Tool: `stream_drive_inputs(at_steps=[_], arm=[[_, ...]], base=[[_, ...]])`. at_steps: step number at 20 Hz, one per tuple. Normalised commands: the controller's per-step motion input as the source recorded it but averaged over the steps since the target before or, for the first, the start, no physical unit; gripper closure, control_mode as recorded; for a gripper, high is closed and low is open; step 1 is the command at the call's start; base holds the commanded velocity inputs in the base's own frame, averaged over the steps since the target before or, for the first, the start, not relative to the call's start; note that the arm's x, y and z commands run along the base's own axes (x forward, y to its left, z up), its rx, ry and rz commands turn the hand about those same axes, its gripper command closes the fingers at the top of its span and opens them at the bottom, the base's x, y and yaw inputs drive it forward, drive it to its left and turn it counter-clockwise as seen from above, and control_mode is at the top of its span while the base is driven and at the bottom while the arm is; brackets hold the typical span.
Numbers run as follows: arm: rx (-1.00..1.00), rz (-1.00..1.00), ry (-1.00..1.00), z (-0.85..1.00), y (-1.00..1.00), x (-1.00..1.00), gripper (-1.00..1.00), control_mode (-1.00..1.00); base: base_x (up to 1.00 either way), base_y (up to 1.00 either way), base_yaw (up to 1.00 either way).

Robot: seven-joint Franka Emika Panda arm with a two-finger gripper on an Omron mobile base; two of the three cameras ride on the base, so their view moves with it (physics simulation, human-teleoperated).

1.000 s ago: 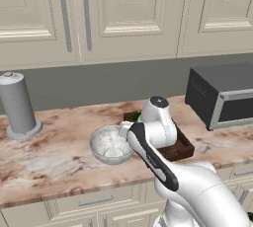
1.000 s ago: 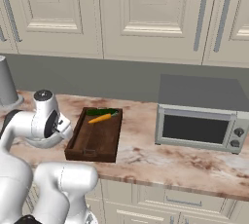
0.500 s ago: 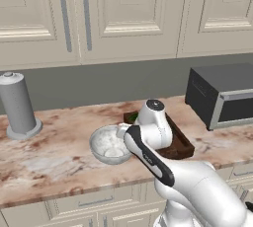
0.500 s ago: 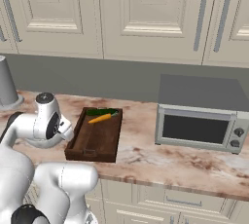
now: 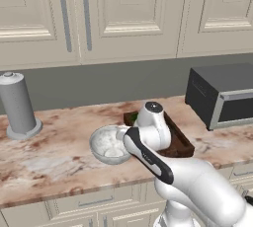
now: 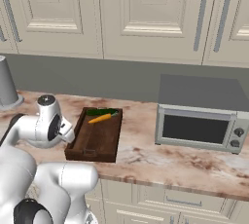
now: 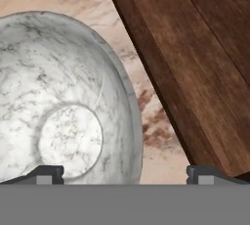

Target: Place the two vegetables and bowl onto the tray for setting up a vegetable dip station.

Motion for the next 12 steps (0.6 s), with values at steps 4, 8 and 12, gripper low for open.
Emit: stream_drive_inputs(at_steps=[4, 8, 12], arm=[[0.00, 0.00, 0.00, -0.13, 0.00, 0.03, -1.00, -1.00], [0.00, 0.00, 0.00, -0.08, 0.00, 0.03, -1.00, -1.00], [0.00, 0.00, 0.00, -0.06, 0.06, 0.00, 1.00, -1.00]], base=[[0.00, 0.00, 0.00], [0.00, 0.00, 0.00], [0.00, 0.00, 0.00]])
